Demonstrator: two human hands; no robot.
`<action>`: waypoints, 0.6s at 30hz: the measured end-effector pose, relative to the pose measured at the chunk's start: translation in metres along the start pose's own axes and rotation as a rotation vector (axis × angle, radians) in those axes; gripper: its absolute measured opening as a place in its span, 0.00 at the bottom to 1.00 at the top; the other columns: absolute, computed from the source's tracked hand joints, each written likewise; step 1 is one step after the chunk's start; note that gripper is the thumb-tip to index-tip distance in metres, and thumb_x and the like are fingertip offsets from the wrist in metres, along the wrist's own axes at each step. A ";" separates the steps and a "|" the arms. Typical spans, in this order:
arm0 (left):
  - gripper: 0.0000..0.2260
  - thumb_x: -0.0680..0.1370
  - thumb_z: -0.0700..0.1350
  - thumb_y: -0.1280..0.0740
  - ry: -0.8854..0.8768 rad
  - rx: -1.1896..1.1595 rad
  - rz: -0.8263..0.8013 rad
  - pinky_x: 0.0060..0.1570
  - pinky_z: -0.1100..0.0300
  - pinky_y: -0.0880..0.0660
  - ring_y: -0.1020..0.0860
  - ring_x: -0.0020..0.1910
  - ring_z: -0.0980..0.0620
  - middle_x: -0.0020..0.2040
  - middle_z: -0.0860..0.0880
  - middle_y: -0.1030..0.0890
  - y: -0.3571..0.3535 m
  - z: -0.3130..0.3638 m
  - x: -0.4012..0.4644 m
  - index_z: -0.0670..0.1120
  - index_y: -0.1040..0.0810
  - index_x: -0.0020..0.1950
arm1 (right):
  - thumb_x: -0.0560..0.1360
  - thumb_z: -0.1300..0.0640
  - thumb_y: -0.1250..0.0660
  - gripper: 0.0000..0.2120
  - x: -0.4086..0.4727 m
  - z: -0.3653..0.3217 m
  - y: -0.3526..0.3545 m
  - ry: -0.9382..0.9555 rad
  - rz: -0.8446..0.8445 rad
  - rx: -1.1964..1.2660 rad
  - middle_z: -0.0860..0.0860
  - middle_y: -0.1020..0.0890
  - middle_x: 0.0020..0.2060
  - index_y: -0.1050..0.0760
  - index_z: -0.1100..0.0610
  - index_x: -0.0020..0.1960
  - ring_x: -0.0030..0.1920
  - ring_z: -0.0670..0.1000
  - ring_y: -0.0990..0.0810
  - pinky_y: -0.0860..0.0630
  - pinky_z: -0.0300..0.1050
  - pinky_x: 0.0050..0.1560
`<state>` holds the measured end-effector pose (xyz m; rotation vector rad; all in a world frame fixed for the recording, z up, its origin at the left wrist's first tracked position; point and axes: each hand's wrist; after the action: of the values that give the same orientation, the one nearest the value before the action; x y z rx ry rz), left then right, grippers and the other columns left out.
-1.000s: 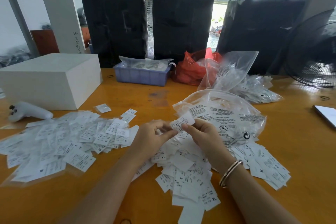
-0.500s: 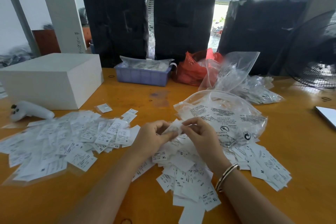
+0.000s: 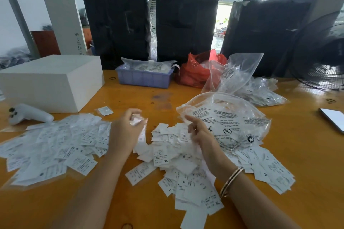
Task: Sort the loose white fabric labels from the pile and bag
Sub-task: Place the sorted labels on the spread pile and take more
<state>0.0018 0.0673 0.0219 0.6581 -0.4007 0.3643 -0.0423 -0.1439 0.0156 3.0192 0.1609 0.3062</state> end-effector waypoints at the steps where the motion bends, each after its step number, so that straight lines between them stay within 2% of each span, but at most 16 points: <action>1: 0.14 0.75 0.46 0.29 0.028 0.079 0.049 0.33 0.69 0.31 0.22 0.41 0.53 0.48 0.49 0.20 0.002 -0.007 0.003 0.49 0.24 0.60 | 0.70 0.62 0.45 0.24 0.001 0.000 0.000 -0.006 0.023 0.008 0.47 0.30 0.44 0.28 0.42 0.60 0.43 0.43 0.30 0.30 0.37 0.49; 4: 0.20 0.75 0.46 0.28 0.111 0.412 0.093 0.42 0.56 0.26 0.21 0.51 0.44 0.57 0.44 0.19 0.007 -0.025 0.007 0.49 0.27 0.65 | 0.75 0.72 0.44 0.27 0.003 0.004 -0.003 -0.007 0.104 0.008 0.47 0.28 0.42 0.26 0.42 0.56 0.39 0.41 0.29 0.27 0.36 0.43; 6: 0.22 0.74 0.48 0.28 0.153 0.669 0.065 0.48 0.52 0.28 0.24 0.56 0.44 0.61 0.44 0.22 0.010 -0.034 0.009 0.49 0.29 0.66 | 0.74 0.72 0.40 0.26 0.003 0.005 -0.005 -0.011 0.144 0.049 0.46 0.26 0.39 0.25 0.40 0.53 0.37 0.41 0.27 0.26 0.36 0.41; 8: 0.22 0.73 0.49 0.28 0.116 0.743 0.098 0.53 0.50 0.29 0.28 0.60 0.43 0.63 0.43 0.25 0.009 -0.037 0.011 0.49 0.27 0.66 | 0.73 0.71 0.36 0.24 0.003 0.007 -0.006 -0.020 0.171 0.078 0.44 0.26 0.35 0.24 0.40 0.52 0.37 0.42 0.27 0.26 0.36 0.41; 10: 0.17 0.75 0.49 0.30 -0.074 0.523 0.130 0.53 0.52 0.29 0.27 0.59 0.46 0.61 0.45 0.24 0.006 -0.031 0.011 0.49 0.24 0.63 | 0.73 0.69 0.33 0.22 0.004 0.008 -0.008 -0.031 0.195 0.090 0.42 0.25 0.32 0.23 0.41 0.52 0.38 0.44 0.25 0.25 0.37 0.41; 11: 0.13 0.76 0.52 0.32 -0.150 0.306 0.062 0.52 0.57 0.29 0.26 0.57 0.52 0.59 0.49 0.22 0.004 -0.025 0.009 0.51 0.23 0.60 | 0.72 0.68 0.32 0.21 0.004 0.008 -0.010 -0.032 0.202 0.091 0.41 0.25 0.32 0.23 0.42 0.53 0.39 0.46 0.24 0.25 0.38 0.41; 12: 0.13 0.76 0.59 0.36 -0.165 0.090 -0.073 0.49 0.64 0.28 0.25 0.53 0.61 0.55 0.55 0.21 0.002 -0.016 0.007 0.55 0.23 0.57 | 0.72 0.67 0.31 0.20 0.004 0.007 -0.011 -0.030 0.205 0.094 0.41 0.24 0.32 0.23 0.43 0.54 0.40 0.47 0.23 0.24 0.38 0.42; 13: 0.17 0.73 0.68 0.40 -0.140 -0.087 -0.246 0.46 0.70 0.29 0.24 0.50 0.66 0.51 0.62 0.21 0.002 -0.005 0.002 0.60 0.24 0.54 | 0.72 0.67 0.31 0.19 0.004 0.007 -0.012 -0.023 0.204 0.106 0.42 0.24 0.32 0.23 0.45 0.54 0.41 0.48 0.21 0.24 0.38 0.43; 15: 0.28 0.64 0.79 0.45 -0.062 -0.263 -0.507 0.41 0.74 0.30 0.24 0.46 0.70 0.46 0.65 0.20 -0.003 0.010 -0.007 0.63 0.24 0.51 | 0.73 0.68 0.32 0.18 0.004 0.005 -0.015 0.004 0.189 0.128 0.44 0.24 0.33 0.23 0.47 0.55 0.42 0.49 0.19 0.23 0.37 0.45; 16: 0.28 0.62 0.79 0.43 -0.042 -0.300 -0.564 0.40 0.75 0.29 0.23 0.45 0.69 0.44 0.64 0.19 -0.007 0.013 -0.010 0.62 0.23 0.50 | 0.73 0.68 0.33 0.18 0.003 0.004 -0.017 0.019 0.179 0.129 0.45 0.24 0.33 0.23 0.48 0.56 0.42 0.49 0.18 0.22 0.38 0.46; 18: 0.18 0.68 0.68 0.33 -0.019 -0.351 -0.583 0.40 0.74 0.27 0.20 0.43 0.63 0.43 0.59 0.16 -0.016 0.014 -0.013 0.57 0.19 0.47 | 0.74 0.68 0.33 0.17 0.003 0.002 -0.020 0.032 0.166 0.108 0.46 0.24 0.33 0.23 0.49 0.55 0.43 0.50 0.18 0.23 0.40 0.47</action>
<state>-0.0052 0.0435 0.0178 0.4078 -0.2652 -0.2638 -0.0411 -0.1237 0.0119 3.1417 -0.0738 0.3719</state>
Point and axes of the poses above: each hand's wrist, its own x-axis towards the middle knuckle, its own y-axis out of the back of the hand, z = x × y
